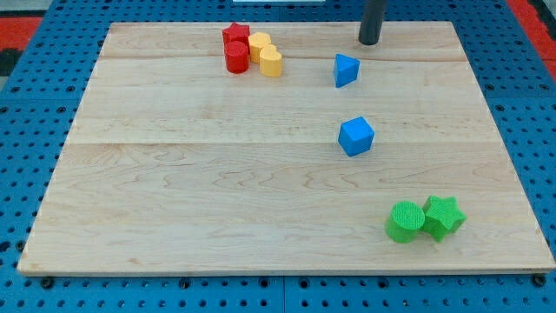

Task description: Point your arm towards the blue triangle

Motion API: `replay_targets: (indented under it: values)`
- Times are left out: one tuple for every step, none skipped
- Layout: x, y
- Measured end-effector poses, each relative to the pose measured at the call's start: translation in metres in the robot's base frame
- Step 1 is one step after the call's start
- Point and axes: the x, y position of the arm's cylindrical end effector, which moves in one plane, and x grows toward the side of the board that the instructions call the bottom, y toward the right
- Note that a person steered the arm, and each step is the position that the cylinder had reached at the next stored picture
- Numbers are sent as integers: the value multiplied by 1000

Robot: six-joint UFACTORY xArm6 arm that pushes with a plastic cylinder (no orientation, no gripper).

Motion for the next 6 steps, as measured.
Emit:
replay_targets:
  values:
    - [0, 7]
    - [0, 13]
    - [3, 14]
    - [25, 14]
    - [57, 11]
    - [48, -6]
